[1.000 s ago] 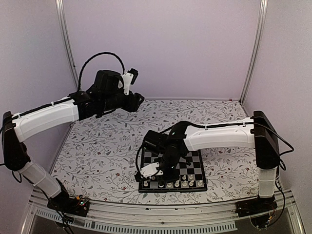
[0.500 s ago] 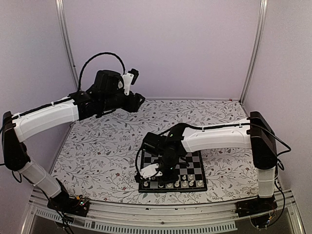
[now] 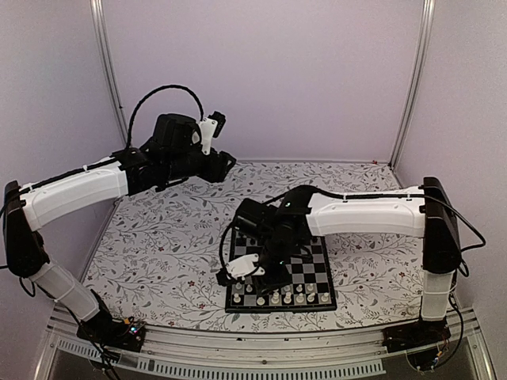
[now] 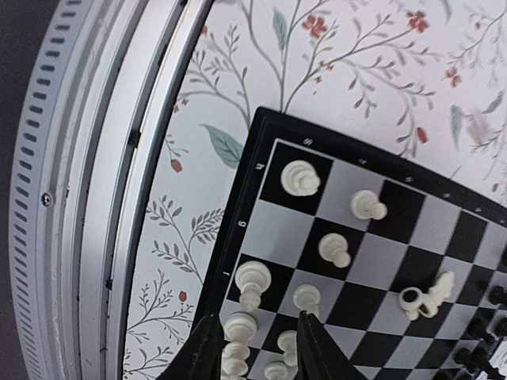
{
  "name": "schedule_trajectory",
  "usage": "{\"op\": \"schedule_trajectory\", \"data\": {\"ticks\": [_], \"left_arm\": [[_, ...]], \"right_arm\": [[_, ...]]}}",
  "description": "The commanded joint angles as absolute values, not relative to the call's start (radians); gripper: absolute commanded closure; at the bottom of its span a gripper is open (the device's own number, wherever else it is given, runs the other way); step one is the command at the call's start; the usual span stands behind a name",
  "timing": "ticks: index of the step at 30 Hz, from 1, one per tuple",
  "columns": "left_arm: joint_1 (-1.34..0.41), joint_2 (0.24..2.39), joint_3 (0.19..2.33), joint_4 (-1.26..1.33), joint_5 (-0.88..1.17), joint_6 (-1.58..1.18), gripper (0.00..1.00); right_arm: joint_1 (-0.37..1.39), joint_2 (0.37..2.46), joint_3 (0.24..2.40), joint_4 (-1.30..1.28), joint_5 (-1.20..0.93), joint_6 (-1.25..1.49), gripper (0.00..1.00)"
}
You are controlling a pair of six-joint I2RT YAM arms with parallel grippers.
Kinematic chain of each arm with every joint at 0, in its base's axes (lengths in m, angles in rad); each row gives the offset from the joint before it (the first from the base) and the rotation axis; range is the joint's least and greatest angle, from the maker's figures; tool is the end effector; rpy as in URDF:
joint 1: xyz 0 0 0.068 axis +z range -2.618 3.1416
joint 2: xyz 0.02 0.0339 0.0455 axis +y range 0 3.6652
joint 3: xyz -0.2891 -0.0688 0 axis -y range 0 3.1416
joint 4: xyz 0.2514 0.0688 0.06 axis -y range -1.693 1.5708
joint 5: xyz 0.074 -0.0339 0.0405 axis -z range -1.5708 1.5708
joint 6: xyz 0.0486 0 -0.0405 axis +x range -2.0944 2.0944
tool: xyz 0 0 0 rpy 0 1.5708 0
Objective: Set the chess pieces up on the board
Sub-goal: Place the chess piece on the chessboard, then pick up the chess piece from the chessboard.
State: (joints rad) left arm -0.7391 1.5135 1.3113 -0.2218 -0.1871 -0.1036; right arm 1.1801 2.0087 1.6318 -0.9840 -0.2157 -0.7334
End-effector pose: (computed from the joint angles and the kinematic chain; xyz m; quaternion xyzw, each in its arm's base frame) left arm 0.2816 -0.2444 0.3603 0.2132 0.8104 -0.1493 0.5250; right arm 0.1518 0.3958 0.2198 -0.8146 0.5605 0.1275 0.0778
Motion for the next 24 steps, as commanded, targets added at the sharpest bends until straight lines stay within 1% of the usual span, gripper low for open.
{"op": "schedule_trajectory", "data": {"ticks": [1, 7, 11, 24], "left_arm": [[-0.727, 1.493, 1.307, -0.21, -0.188, -0.091, 0.37], [-0.727, 1.499, 1.308, -0.214, -0.208, -0.094, 0.37], [-0.726, 1.498, 1.306, -0.215, -0.222, -0.095, 0.37], [-0.72, 1.497, 1.307, -0.218, -0.222, -0.1, 0.36]], "right_arm": [[1.106, 1.889, 1.701, -0.954, -0.258, -0.709, 0.65], [1.034, 1.943, 1.689, -0.873, -0.182, -0.617, 0.68], [1.011, 1.991, 1.687, -0.836, -0.175, -0.592, 0.69], [0.971, 2.116, 1.717, -0.792, -0.237, -0.508, 0.68]]}}
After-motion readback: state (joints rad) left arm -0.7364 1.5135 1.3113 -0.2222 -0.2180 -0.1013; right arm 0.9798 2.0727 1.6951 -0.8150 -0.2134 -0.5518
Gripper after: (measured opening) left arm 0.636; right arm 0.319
